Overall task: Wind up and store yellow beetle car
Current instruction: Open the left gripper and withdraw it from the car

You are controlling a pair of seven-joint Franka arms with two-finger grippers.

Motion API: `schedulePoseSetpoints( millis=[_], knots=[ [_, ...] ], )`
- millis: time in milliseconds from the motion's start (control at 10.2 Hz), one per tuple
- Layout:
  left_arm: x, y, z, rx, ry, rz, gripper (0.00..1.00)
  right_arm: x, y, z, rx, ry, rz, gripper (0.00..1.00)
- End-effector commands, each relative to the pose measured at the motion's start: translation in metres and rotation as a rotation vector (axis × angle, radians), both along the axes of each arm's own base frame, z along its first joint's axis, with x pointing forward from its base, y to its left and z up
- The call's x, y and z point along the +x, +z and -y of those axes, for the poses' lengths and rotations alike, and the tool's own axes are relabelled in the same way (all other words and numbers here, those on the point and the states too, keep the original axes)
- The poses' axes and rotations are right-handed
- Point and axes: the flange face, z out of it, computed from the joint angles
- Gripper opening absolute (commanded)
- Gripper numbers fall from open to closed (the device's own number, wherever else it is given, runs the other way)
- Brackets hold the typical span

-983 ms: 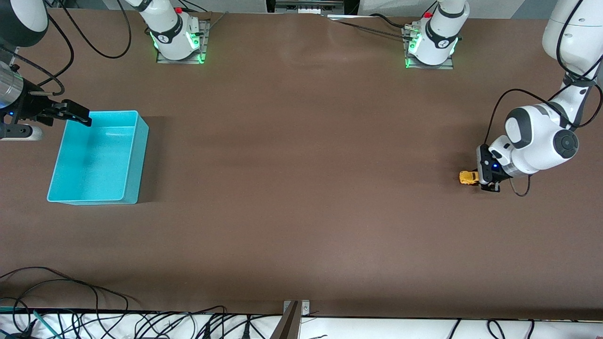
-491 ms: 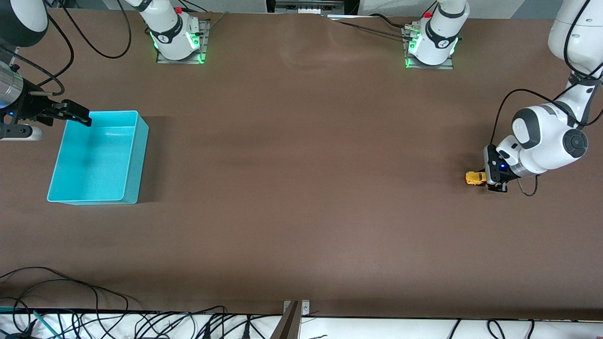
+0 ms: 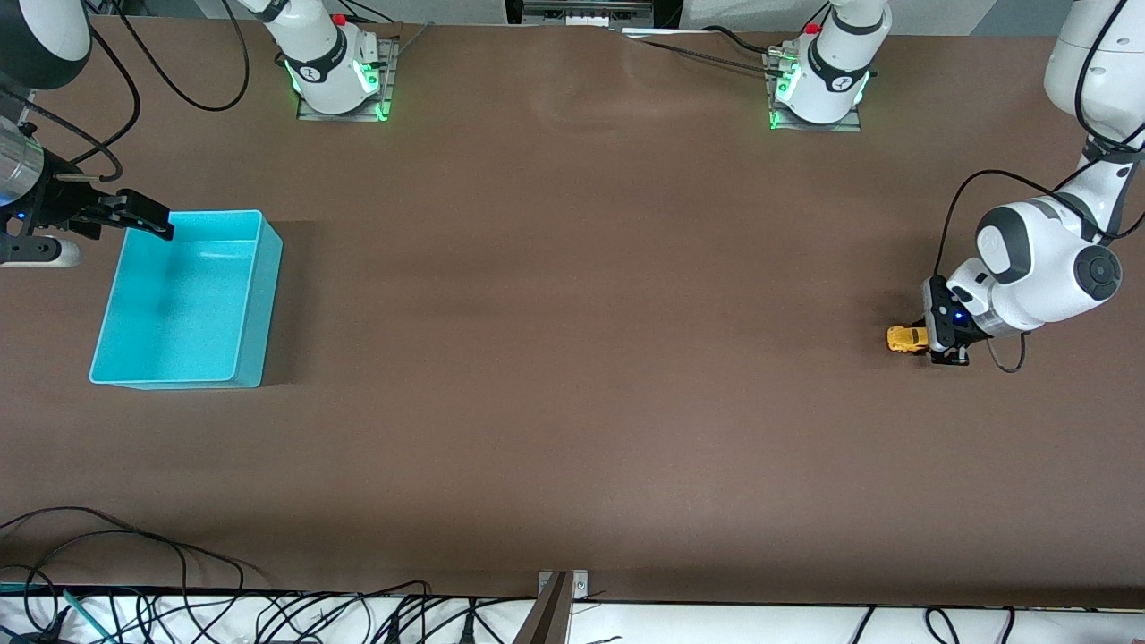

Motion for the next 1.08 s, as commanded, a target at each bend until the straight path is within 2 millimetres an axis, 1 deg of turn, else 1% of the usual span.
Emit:
schedulePoseSetpoints(
  millis=[0,98,197,295,393,590,786,983],
  knots=[
    [0.011,0.006,0.000,-0.008,-0.036,-0.031,1.00,0.003,0.004,0.002,-0.008,0.005,0.003,1.00],
    [0.018,0.021,0.001,-0.013,-0.030,-0.049,1.00,0.003,0.004,0.002,-0.008,0.005,0.003,1.00],
    [0.025,0.035,0.006,-0.024,-0.032,-0.078,1.00,0.003,0.005,0.002,-0.008,0.005,0.004,1.00],
    [0.030,0.045,0.006,-0.031,-0.011,-0.109,1.00,0.003,0.004,0.002,-0.008,0.005,0.003,1.00],
    [0.037,0.059,0.008,-0.033,0.002,-0.131,1.00,0.003,0.004,0.002,-0.008,0.006,0.003,1.00],
    [0.040,0.096,0.014,-0.026,0.051,-0.190,1.00,0.003,0.004,0.002,-0.008,0.005,0.003,1.00],
    [0.044,0.129,0.028,-0.008,0.087,-0.220,1.00,0.003,0.004,0.002,-0.008,0.005,0.003,1.00],
    [0.045,0.162,0.029,0.009,0.159,-0.243,1.00,0.003,0.004,0.002,-0.008,0.006,0.003,1.00]
  ],
)
